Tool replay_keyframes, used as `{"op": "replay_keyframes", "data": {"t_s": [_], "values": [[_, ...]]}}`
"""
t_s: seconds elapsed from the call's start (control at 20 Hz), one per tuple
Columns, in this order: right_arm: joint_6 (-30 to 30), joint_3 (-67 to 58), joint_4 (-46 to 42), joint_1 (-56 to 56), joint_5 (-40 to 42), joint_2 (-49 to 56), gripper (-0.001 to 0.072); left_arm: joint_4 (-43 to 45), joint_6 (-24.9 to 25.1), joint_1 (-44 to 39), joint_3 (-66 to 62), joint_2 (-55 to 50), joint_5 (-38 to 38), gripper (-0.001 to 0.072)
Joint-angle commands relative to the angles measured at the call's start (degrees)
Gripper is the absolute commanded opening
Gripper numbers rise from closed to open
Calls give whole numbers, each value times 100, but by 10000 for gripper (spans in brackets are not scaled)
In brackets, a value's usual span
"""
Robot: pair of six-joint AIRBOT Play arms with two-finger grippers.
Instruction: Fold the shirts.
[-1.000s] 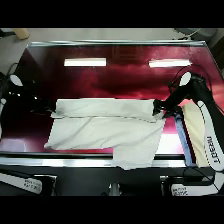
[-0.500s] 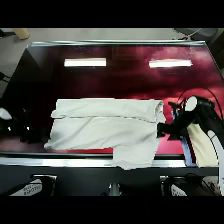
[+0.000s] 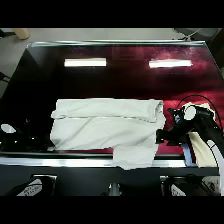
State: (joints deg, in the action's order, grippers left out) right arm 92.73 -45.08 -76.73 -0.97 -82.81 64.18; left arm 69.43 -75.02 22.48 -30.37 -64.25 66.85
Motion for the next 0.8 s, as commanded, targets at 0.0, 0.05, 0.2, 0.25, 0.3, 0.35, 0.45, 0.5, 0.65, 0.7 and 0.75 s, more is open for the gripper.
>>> {"op": "replay_keyframes", "data": {"t_s": [0.0, 0.05, 0.2, 0.25, 0.3, 0.35, 0.45, 0.5, 0.65, 0.7, 0.75], "values": [[-2, 24, 4, 7, 48, -13, 493, 59, -13, 4, 46, 11, -400, 88], [-4, 46, 20, 7, 28, -13, 493, 59, -13, 7, 46, 17, -393, 28], [-195, 586, 509, 7, 125, -203, 493, 57, 7, 4, 46, 122, -365, 27], [-201, 940, 730, 7, 262, -345, 494, 59, 13, 4, 46, 177, -358, 26], [-208, 1274, 914, 7, 450, -461, 494, 57, 42, 4, 46, 234, -369, 26], [-254, 1587, 1174, 7, 723, -546, 493, 57, 74, 4, 46, 289, -369, 26], [-422, 1993, 1639, 7, 1147, -562, 493, 57, 74, 4, 46, 378, -356, 26], [-431, 2131, 1641, 7, 1307, -560, 493, 57, 74, 7, 46, 413, -348, 26], [-350, 2328, 1655, 7, 1626, -557, 493, 55, 72, 4, 46, 468, -328, 26], [-258, 2356, 1659, 7, 1781, -549, 492, 48, 72, 4, 46, 468, -348, 26], [-144, 2387, 1703, 7, 1954, -549, 472, 35, 70, 4, 46, 468, -376, 26]]}}
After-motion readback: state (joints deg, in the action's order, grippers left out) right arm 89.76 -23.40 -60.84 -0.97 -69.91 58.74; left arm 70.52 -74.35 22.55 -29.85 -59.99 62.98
